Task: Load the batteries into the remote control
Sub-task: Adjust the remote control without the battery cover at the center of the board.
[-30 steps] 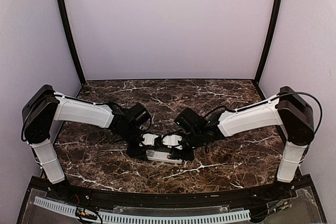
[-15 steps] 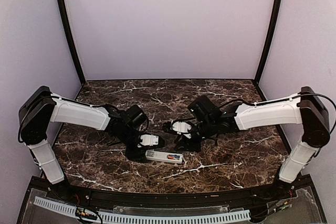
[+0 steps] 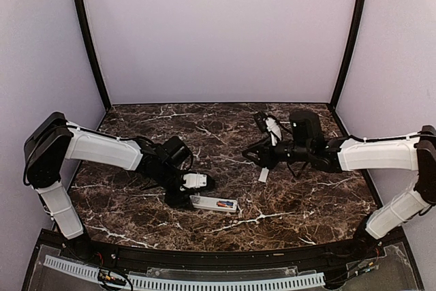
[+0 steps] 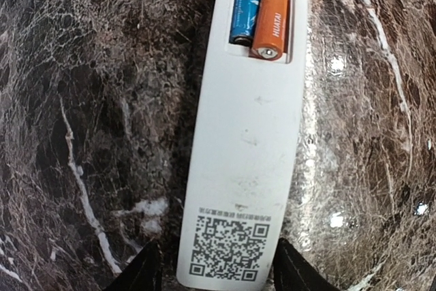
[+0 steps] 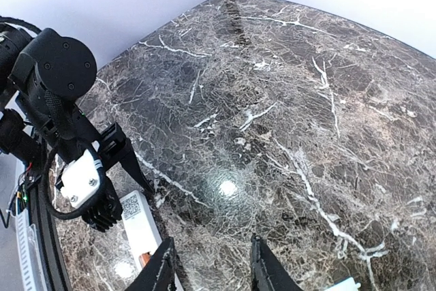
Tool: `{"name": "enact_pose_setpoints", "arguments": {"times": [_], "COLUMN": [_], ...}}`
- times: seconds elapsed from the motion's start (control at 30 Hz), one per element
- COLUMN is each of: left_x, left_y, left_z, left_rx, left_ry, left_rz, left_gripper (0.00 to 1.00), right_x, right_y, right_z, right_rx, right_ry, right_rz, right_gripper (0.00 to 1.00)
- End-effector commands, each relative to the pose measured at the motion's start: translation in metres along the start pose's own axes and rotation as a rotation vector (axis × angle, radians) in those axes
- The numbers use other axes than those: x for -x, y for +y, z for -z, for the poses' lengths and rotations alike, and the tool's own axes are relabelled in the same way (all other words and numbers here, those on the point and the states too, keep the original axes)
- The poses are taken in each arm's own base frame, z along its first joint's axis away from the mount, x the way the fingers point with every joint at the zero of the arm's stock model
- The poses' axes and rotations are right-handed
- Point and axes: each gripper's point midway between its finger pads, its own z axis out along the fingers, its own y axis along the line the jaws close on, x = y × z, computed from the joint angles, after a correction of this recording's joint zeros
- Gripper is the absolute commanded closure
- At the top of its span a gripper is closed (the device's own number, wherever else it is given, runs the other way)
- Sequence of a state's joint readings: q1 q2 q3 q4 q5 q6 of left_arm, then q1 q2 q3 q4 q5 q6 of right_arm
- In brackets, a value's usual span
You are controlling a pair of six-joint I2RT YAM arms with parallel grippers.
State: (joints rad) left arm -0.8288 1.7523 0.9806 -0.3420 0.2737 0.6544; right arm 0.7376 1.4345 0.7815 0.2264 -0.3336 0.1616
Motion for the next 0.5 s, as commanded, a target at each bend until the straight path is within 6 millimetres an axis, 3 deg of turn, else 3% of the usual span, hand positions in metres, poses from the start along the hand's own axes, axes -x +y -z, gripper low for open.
{"name": "enact_pose_setpoints", "arguments": {"times": [0.0,0.2,0.47], "left_x": [0.005,0.006,0.005], "left_y": [-0.009,-0.026,-0.032], "left_z": [0.003,-0.003,-0.008], "left_rx": [-0.028,-0.059,-0.046], "left_ry": [-0.015,0.007,0.037], "left_rz": [-0.011,-0.006,0.033], "left_gripper": [0.46,0.51,0.59], "right_x": [0.014,0.007,-0.014], "right_y": [0.001,0.001,0.006], "right_z": [0.014,0.019,0.004], "right_rx": [-0.022,-0.029,0.006], "right_ry": [-0.059,-0.008,0.160], "right_rz": [-0.080,-0.188,-0.330], "right_gripper": [0.65,0.66,0.68]}}
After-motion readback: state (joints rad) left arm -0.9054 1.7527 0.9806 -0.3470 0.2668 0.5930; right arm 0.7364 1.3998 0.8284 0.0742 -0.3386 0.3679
